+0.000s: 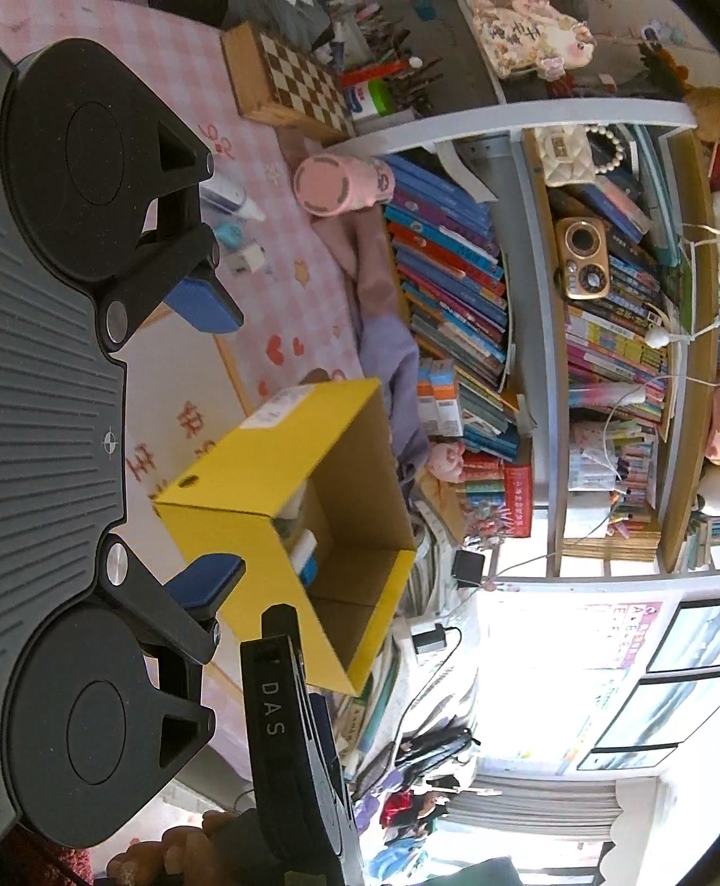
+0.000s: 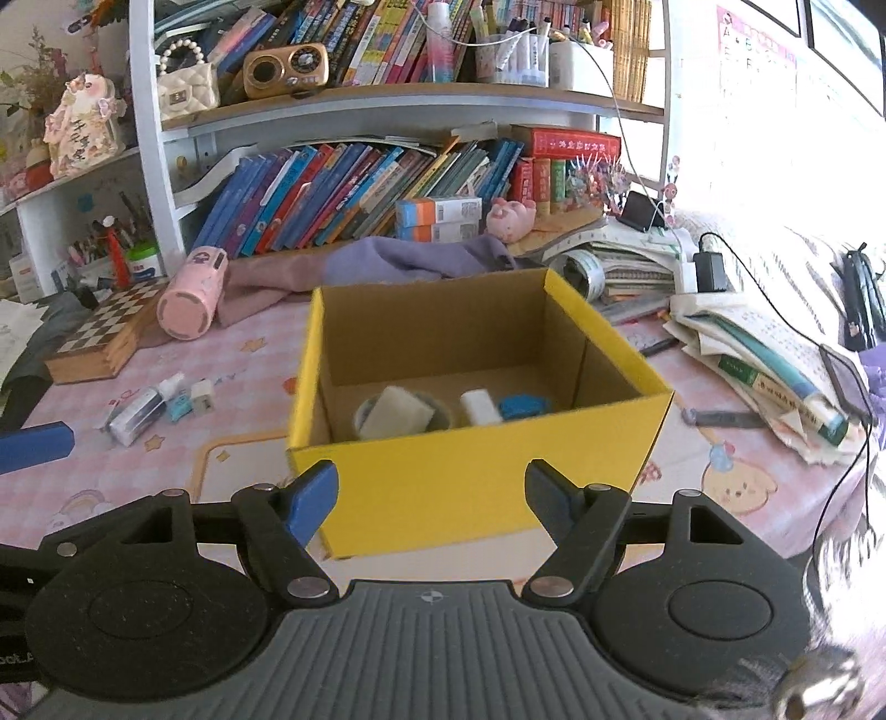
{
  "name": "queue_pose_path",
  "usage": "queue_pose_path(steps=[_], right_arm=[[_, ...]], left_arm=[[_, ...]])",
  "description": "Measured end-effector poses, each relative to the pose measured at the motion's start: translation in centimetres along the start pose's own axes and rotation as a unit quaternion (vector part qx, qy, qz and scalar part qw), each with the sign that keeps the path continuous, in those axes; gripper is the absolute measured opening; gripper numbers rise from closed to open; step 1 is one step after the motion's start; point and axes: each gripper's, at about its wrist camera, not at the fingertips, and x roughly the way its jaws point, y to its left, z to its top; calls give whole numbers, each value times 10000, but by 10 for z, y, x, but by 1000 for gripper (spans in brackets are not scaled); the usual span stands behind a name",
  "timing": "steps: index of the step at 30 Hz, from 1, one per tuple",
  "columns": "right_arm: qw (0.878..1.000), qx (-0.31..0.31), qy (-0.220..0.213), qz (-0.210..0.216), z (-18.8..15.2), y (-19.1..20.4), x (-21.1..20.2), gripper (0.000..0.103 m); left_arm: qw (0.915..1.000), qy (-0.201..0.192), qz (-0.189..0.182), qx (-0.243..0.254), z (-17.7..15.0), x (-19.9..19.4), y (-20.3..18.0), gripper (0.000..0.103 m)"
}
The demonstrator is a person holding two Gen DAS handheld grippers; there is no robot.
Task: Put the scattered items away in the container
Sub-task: 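Withdraw both open tools from the box back toward the remaining items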
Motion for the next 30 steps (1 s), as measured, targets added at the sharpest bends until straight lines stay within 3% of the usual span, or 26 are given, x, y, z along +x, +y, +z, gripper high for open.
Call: queue_pose_path(steps=[15, 30], right_arm=[[9996, 0, 235, 183, -32, 51, -18, 76], [9951, -424, 595, 661, -41, 99, -13, 78]], left_arm=[[9998, 162, 151, -13, -28, -37, 28, 90], [9935, 474, 876, -557, -49, -60, 70, 94]])
